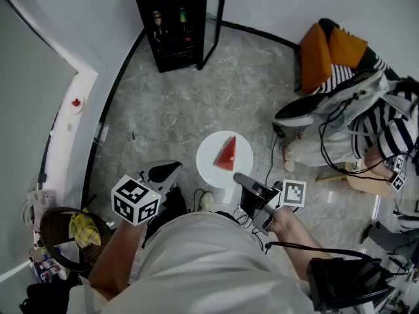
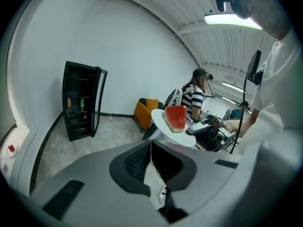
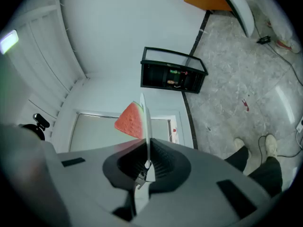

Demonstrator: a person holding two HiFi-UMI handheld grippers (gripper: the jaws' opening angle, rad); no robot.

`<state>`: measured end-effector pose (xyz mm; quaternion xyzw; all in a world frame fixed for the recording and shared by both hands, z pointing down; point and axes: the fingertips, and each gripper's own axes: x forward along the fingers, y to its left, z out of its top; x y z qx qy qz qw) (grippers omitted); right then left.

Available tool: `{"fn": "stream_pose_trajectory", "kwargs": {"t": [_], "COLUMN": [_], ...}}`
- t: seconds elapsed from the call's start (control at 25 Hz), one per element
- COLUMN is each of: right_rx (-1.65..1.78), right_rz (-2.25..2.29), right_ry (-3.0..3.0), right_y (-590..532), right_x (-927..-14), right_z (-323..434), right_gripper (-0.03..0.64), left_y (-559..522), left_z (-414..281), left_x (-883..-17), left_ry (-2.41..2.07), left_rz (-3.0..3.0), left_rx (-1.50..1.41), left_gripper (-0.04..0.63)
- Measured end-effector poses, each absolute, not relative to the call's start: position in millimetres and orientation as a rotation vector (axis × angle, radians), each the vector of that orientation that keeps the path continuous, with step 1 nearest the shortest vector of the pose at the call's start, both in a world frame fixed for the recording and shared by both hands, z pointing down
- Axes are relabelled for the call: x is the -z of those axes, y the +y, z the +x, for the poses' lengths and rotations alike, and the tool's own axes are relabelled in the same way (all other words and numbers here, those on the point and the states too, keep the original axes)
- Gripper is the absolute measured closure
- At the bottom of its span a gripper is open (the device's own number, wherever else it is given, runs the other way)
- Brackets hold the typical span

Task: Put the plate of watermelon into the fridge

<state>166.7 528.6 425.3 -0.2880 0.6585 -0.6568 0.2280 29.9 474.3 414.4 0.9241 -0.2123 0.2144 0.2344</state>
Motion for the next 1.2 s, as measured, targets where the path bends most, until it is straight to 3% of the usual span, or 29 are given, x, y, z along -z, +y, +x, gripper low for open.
{"fn": "stream_pose_trajectory", "kwargs": {"t": [0.64,1.2], "right_rx": [1.846,1.825], "right_rz": [-0.834,-0.888], "right_ry": [1.808,1.831], "right_y": [570,443], "right_x": [-443,-448], "right_z": [205,162], "right_gripper": [0.595,0.595], "left_y": [514,424], "left_z": [71,44], "left_x": [-413,-423], "left_ry": [-0.561,-0.419], "left_rz": [2.573,2.581], "left_rx": [-0.651,-0.617], "left_gripper": [0.581,0.583]}}
